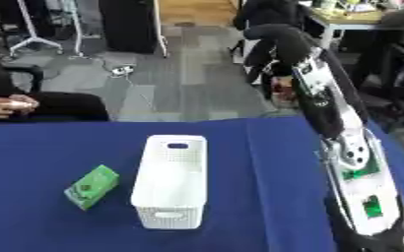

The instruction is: Pick up objects on the table and place them in the box.

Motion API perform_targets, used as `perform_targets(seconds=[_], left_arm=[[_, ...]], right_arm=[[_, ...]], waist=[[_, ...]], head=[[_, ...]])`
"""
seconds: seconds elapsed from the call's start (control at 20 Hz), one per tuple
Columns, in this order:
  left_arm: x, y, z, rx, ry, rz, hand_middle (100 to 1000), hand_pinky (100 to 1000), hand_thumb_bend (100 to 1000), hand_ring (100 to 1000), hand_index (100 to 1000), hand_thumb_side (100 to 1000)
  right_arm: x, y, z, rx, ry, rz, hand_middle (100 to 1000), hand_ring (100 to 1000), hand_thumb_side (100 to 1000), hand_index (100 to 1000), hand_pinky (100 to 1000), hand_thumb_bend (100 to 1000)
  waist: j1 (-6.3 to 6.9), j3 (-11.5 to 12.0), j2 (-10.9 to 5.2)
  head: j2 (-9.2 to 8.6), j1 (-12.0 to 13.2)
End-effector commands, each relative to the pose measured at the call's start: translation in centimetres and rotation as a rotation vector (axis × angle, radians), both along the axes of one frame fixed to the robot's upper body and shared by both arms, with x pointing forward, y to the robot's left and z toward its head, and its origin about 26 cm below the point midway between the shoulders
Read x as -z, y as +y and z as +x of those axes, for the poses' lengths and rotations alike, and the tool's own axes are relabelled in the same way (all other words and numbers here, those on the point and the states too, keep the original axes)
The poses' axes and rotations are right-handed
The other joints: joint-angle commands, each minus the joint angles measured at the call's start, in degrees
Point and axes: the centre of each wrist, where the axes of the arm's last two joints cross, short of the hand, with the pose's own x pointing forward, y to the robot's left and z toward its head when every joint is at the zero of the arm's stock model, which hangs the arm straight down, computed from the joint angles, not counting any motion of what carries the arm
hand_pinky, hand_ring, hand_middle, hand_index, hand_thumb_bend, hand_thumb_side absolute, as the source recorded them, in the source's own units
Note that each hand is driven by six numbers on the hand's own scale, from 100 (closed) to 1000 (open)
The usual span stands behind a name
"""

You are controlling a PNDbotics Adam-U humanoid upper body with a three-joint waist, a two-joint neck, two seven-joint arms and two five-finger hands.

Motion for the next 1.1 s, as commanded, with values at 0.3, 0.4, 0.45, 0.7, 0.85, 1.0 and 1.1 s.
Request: perform_targets(seconds=[0.3, 0.4, 0.45, 0.7, 0.85, 1.0, 1.1], left_arm=[[0.7, 2.6, 0.5, -0.184, 0.022, 0.322, 575, 340, 144, 502, 832, 1000], [1.3, 3.9, 1.3, -0.218, 0.096, 0.435, 574, 358, 127, 505, 835, 1000], [1.6, 4.6, 1.8, -0.234, 0.136, 0.487, 572, 350, 115, 492, 836, 1000], [2.5, 7.6, 3.8, -0.297, 0.345, 0.733, 523, 110, 102, 349, 825, 1000], [2.4, 7.9, 4.6, -0.305, 0.414, 0.834, 496, 100, 116, 310, 818, 1000], [2.8, 7.8, 5.1, -0.295, 0.491, 0.937, 479, 100, 130, 286, 828, 1000], [3.0, 7.8, 5.5, -0.285, 0.549, 1.013, 490, 100, 133, 295, 827, 1000]], right_arm=[[-0.7, 0.6, -0.3, 0.029, -0.015, -0.023, 507, 447, 1000, 763, 225, 343], [-0.6, 0.7, -0.4, 0.034, -0.011, -0.021, 507, 447, 1000, 763, 227, 343], [-0.5, 0.8, -0.4, 0.034, -0.010, -0.019, 508, 447, 1000, 763, 229, 341], [-0.3, 1.3, -0.4, 0.022, -0.001, -0.015, 507, 447, 1000, 764, 231, 339], [-0.2, 1.5, -0.4, 0.013, 0.000, -0.016, 507, 447, 1000, 763, 231, 336], [-0.1, 1.7, -0.4, 0.006, 0.005, -0.017, 508, 447, 1000, 763, 231, 334], [-0.1, 1.8, -0.4, 0.000, 0.007, -0.025, 508, 447, 1000, 762, 229, 332]], waist=[[1.20, -1.2, -1.92], [1.72, -1.8, -2.46], [1.98, -2.1, -2.69], [2.92, -3.5, -3.45], [3.19, -4.1, -3.68], [3.36, -4.5, -3.93], [3.42, -4.7, -4.07]], head=[[0.38, -0.4], [-0.03, 0.5], [-0.22, 1.0], [-0.70, 2.6], [-0.28, 3.3], [0.03, 4.1], [0.01, 4.8]])
